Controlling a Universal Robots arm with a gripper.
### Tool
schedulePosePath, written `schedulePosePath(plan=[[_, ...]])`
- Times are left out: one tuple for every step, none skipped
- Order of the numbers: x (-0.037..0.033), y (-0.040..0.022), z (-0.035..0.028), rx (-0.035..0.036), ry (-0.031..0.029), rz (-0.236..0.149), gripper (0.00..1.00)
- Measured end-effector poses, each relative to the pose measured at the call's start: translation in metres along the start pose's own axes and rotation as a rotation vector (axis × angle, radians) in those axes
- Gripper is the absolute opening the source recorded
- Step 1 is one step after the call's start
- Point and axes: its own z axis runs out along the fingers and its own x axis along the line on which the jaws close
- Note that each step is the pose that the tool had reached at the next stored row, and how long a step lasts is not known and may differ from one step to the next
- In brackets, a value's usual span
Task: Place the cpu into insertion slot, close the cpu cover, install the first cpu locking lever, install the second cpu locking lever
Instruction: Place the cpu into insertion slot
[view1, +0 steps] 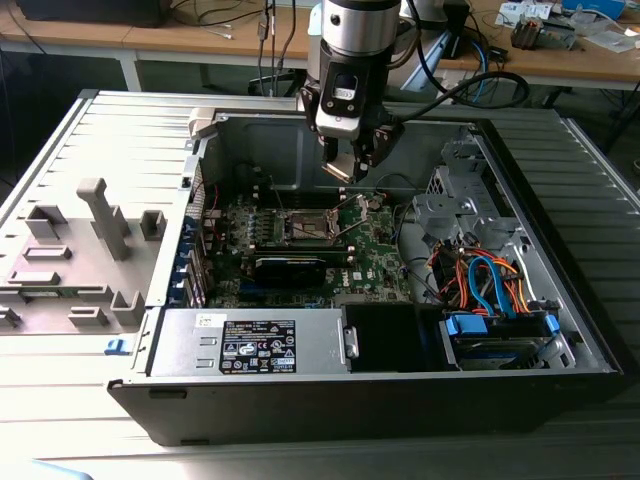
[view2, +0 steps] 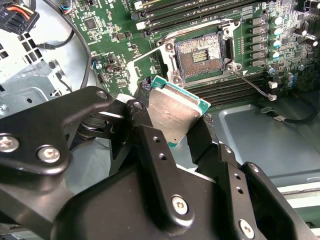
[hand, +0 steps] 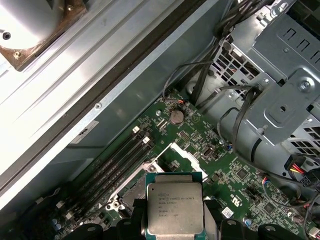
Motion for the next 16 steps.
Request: schedulePosePath(plan=[[0.0, 0.0, 0.0, 0.0, -0.0002, 0.001, 0.55], [0.0, 0.0, 0.0, 0.0, -0.0003, 0.003, 0.55], [0.0, 0.0, 0.0, -0.0001, -0.0004, 0.004, 0.55], [0.0, 0.0, 0.0, -0.0001, -0.0005, 0.005, 0.55], [0.0, 0.0, 0.0, -0.0001, -0.0005, 0.005, 0.55], [0.0, 0.0, 0.0, -0.0002, -0.0006, 0.006, 0.55], [0.0, 0.0, 0.0, -0.0002, -0.0007, 0.007, 0.55], [0.0, 0.0, 0.0, -0.0002, -0.0008, 0.008, 0.55], [0.0, 0.0, 0.0, -0.0002, -0.0008, 0.009, 0.55], [0.0, 0.0, 0.0, -0.0002, -0.0009, 0.01, 0.55], [0.0, 0.0, 0.0, -0.0002, -0.001, 0.011, 0.55], [0.0, 0.0, 0.0, -0.0003, -0.0011, 0.012, 0.55], [0.0, 0.0, 0.0, -0.0002, -0.0012, 0.013, 0.55], [0.0, 0.0, 0.0, -0.0003, -0.0013, 0.014, 0.55], [0.0, 0.0, 0.0, -0.0003, -0.0013, 0.015, 0.55], [0.0, 0.0, 0.0, -0.0003, -0.0015, 0.016, 0.55]])
